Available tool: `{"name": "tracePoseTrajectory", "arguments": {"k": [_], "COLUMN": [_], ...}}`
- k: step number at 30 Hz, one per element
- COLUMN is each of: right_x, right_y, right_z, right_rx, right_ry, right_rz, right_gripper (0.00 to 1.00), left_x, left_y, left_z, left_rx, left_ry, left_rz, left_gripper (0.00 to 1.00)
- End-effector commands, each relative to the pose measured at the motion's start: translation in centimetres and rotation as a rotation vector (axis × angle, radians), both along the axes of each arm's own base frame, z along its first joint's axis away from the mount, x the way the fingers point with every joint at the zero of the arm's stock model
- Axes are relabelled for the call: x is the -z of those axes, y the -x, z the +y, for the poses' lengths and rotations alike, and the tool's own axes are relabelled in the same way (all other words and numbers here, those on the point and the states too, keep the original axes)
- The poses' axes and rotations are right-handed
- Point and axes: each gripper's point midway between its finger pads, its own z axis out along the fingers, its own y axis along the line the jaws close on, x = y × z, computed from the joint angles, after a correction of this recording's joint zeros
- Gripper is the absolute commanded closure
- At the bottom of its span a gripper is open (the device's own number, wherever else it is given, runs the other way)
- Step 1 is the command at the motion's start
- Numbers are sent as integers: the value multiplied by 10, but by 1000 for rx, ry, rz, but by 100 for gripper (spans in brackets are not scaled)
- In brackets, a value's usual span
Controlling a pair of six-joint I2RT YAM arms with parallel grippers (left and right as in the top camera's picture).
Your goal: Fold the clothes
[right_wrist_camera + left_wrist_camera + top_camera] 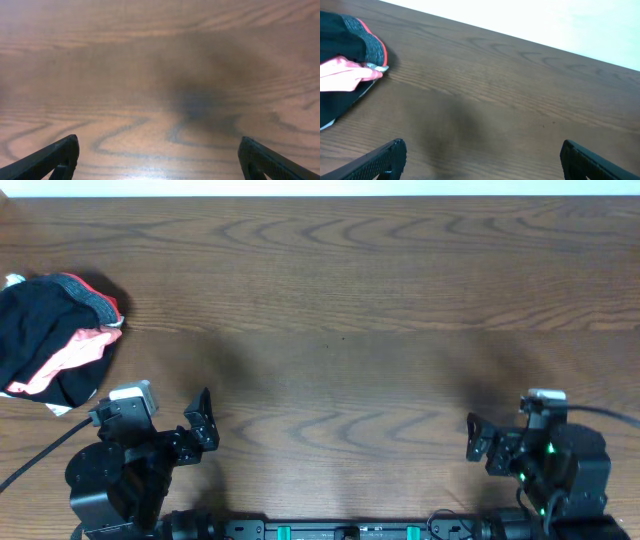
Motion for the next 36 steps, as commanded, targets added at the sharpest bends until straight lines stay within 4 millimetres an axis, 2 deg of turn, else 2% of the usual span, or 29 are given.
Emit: {"name": "tracePoseTrajectory", "arguments": {"k": [1, 8, 17, 23, 28, 31, 36], "right_x": [-10, -19, -15, -12, 1, 24, 26], "right_y": [6, -3, -50, -64, -67, -66, -66], "right_z": [-4, -4, 0, 0, -3, -2, -3], "right_rx": [14, -16, -34, -65, -93, -118, -113], "right_ry": [13, 57, 83, 194, 310, 318, 317], "right_rz": [-99, -383, -630, -779, -762, -668, -661], "right_gripper": [1, 1, 1, 1, 1, 1, 1], "left_x": [1, 1, 1, 1, 1, 1, 1], "left_y": [0, 0, 0, 0, 0, 0, 0], "left_z": [0, 0, 0, 0, 0, 0, 0], "left_rx": [0, 0, 0, 0, 0, 0, 0], "left_ry": [6, 6, 6, 6, 6, 6, 6], "left_rz": [0, 0, 0, 0, 0, 0, 0], "left_gripper": [2, 2, 2, 2, 2, 2, 2]}}
